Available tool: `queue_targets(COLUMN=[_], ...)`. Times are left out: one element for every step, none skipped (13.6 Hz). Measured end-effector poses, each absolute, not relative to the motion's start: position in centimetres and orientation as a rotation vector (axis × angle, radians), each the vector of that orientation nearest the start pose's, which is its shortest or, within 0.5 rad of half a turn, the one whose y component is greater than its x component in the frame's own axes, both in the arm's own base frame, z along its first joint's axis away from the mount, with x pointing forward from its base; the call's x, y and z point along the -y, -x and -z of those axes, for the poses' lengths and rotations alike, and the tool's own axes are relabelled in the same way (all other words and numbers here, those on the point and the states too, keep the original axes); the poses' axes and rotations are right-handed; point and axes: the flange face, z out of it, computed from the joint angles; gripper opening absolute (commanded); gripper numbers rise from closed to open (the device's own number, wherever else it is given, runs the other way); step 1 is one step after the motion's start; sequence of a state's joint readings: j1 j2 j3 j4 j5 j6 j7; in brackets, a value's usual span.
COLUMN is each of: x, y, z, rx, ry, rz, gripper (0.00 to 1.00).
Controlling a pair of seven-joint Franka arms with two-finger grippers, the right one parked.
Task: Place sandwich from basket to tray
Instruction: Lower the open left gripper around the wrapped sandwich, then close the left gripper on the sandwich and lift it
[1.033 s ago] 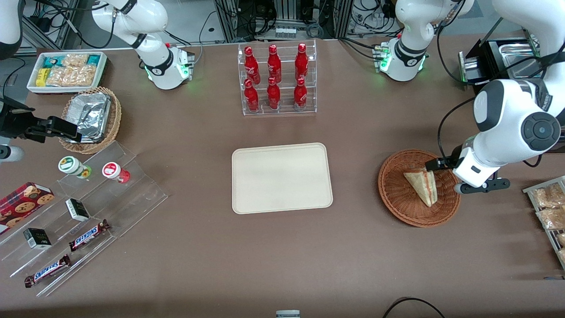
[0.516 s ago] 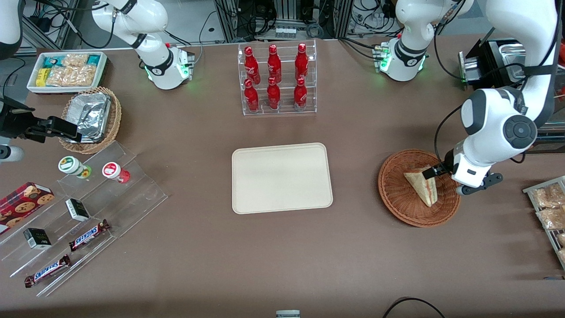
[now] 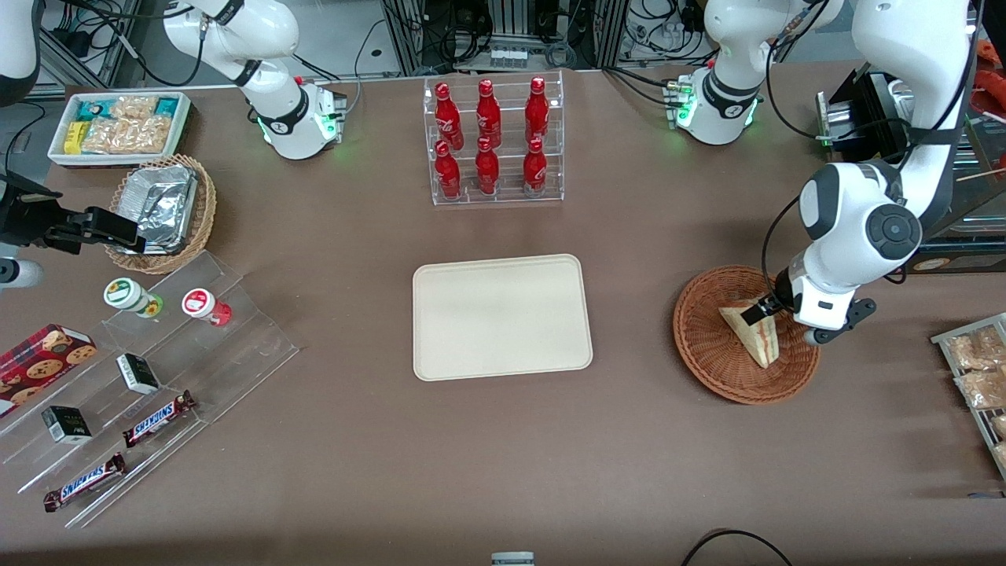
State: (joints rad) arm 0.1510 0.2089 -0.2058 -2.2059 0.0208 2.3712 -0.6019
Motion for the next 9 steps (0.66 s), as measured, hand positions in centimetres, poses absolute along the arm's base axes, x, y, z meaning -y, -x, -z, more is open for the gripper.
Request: queue_targets(x=[3.0,3.0,3.0,3.0,3.0,3.0,3.0,3.0,3.0], y=[-54.4,-54.3,-54.2,-54.2,-54.2,-54.2,-54.1,-54.2,-54.2], z=[-27.8,-27.1,-26.4,-25.8,-25.4,-25.1,-25.0,-25.0,-25.2], rx=[0.839,0.841,0.843,0.845,0.846,0.846,0.847,0.847,0.847], ry=[3.042,3.042,3.043,3.044,3.044,3.043,3.043,3.043,3.044], rz=[-0.078,-0.084,-0.090,-0.097,-0.105,-0.112,-0.114,-0.112,-0.107], gripper=[1.00,1.00,1.00,0.93,0.57,0.21,0.00,0.00,0.00])
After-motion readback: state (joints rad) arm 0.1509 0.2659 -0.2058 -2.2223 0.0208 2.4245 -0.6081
